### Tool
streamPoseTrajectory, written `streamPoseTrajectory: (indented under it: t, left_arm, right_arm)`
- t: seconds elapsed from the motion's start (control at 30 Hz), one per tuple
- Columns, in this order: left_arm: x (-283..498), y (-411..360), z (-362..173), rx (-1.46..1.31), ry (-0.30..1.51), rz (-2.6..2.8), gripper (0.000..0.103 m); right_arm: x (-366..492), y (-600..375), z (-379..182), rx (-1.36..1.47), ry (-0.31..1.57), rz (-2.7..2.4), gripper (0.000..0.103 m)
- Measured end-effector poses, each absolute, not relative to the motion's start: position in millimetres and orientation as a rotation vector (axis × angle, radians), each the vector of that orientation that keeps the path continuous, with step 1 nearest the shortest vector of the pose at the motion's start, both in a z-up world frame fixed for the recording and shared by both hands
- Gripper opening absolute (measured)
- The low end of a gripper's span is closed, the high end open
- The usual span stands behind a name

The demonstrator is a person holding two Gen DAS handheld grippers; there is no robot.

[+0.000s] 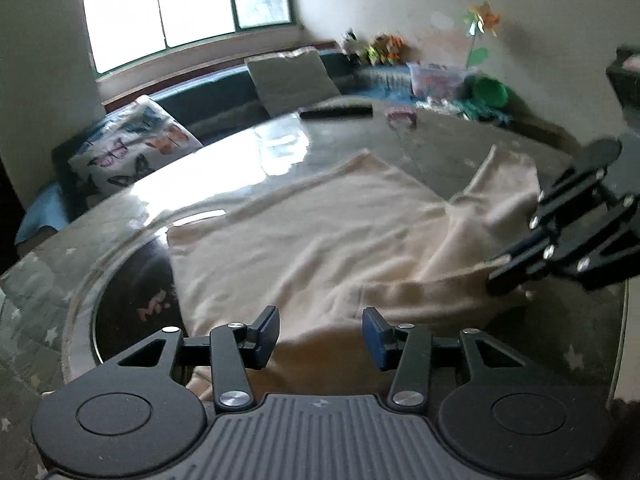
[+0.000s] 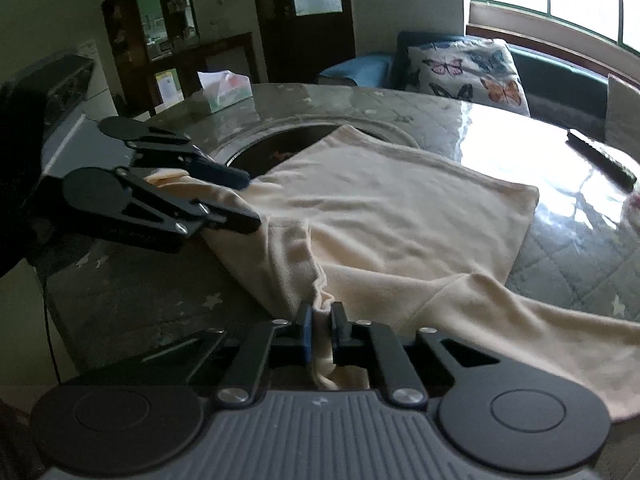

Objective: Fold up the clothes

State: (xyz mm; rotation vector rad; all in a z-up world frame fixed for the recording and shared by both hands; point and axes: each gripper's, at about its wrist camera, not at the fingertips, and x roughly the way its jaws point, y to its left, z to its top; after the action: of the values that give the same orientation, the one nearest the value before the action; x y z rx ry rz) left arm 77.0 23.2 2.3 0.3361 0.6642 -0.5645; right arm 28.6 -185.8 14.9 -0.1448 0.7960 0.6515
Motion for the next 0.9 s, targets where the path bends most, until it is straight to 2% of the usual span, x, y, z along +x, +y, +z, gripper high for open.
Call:
streamPoseTrajectory:
  t: [0.03, 0.07, 0.13, 0.17, 0.43, 0.6, 0.77, 0.9]
  left_arm:
    - [78, 23, 0, 0.338, 0.679, -0.578, 0.04]
    - [79, 24, -2, 0.335, 0.696, -0.588, 0.025]
    - [78, 26, -5, 0.325, 0.712, -0.583, 0.006]
    - [76, 29, -4, 0.312, 0.709, -0.578, 0.004]
    - [24, 49, 16, 0.294, 0.645, -0.588, 0.002]
    - [2, 54, 11, 0.306, 0.689, -0.617, 0.002]
    - [4, 69, 17, 0.289, 0.711, -0.608, 0.006]
    - [14, 78, 33, 0.282, 0.665, -0.562, 0.006]
  right_arm:
    - [27, -185, 17, -0.152, 0.79, 0.655, 0.007]
    - [26, -185, 18, -0.156, 0.785, 0.656, 0.006]
    - [24, -184, 21, -0.17, 0.77, 0.663, 0.006]
    - [22, -184, 22, -0.175, 0.762, 0.667, 0.005]
    - [-4, -180, 36, -0.251, 0.717, 0.739, 0.005]
    - [-25, -174, 32, -0.323, 0.756, 0.816, 0.005]
    - [-29, -173, 20, -0.338, 0.839, 0.866, 0.01]
    - [-23, -183, 31, -0.333, 0.816, 0.856, 0.01]
